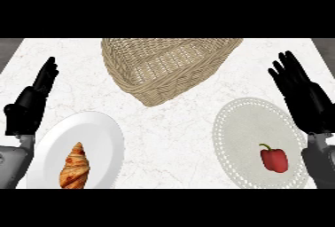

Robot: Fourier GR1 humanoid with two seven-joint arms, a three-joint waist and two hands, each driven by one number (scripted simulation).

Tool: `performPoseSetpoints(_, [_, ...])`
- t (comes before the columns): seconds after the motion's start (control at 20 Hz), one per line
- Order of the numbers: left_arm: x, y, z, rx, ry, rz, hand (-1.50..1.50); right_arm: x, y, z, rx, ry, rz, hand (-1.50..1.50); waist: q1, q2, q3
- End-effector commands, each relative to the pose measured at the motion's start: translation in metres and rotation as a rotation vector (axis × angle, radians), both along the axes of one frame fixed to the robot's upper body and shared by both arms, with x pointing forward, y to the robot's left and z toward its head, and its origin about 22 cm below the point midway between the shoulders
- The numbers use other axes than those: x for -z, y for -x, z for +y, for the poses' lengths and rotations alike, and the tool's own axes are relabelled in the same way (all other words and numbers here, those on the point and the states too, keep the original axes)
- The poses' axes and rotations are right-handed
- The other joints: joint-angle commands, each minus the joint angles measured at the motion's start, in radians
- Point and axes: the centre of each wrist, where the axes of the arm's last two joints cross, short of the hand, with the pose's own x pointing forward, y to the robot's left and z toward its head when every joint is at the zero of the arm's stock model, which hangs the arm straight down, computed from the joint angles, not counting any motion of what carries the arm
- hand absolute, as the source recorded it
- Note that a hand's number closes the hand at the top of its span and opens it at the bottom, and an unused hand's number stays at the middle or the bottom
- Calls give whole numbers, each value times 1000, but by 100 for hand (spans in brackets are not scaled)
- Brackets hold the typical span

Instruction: Pick the bell pepper from the placemat and place it in the basket

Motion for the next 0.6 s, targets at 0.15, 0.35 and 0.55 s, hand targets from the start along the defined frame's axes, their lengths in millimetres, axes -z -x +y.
performPoseSetpoints(0.15, [-17,0,-4,63,-23,-57,0,-4,4,42,-394,190,-134,150,9,-20,15])
performPoseSetpoints(0.35, [-12,-4,-24,120,23,-4,0,30,42,121,-589,-144,-111,150,-6,-21,17])
performPoseSetpoints(0.55, [-7,5,-13,94,6,4,0,41,104,166,-435,28,-272,-150,-30,-30,13])
